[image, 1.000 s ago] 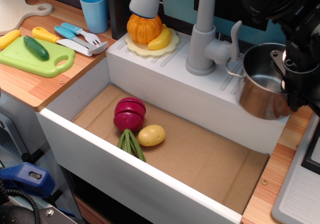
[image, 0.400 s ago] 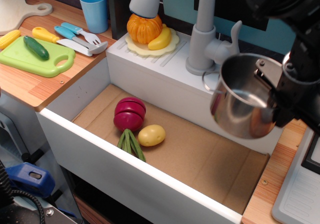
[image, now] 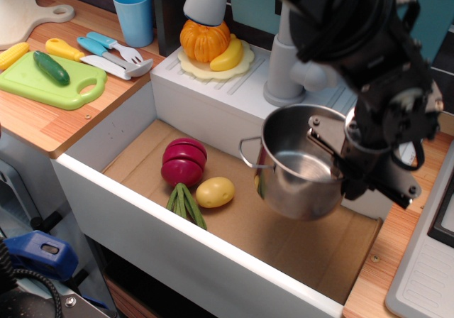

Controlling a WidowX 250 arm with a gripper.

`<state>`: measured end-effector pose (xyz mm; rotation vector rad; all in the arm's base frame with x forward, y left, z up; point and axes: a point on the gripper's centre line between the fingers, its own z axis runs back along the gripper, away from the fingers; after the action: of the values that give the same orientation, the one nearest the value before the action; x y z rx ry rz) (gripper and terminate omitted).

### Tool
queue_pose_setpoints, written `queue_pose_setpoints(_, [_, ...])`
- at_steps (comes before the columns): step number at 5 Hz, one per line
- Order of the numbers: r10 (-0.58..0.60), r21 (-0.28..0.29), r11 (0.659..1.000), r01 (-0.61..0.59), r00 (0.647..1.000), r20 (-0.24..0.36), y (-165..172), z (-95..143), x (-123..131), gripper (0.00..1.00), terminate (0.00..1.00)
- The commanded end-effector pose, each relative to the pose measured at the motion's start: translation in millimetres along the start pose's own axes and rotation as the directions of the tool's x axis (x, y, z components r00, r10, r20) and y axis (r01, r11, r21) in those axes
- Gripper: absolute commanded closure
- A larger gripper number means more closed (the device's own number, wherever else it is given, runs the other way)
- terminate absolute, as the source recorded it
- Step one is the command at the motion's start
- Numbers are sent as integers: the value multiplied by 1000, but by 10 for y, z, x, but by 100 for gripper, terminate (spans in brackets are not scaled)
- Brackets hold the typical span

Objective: Put pot or pan in sink

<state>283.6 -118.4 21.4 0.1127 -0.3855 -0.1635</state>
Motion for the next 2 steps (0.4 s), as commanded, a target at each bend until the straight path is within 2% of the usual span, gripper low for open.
queue_pose_setpoints(1, [43,-18,999,-41,992,115,-44,25,-65,100,0])
queue_pose_setpoints(2, [39,-54,998,-30,985,165,-57,-115,-142,0,0])
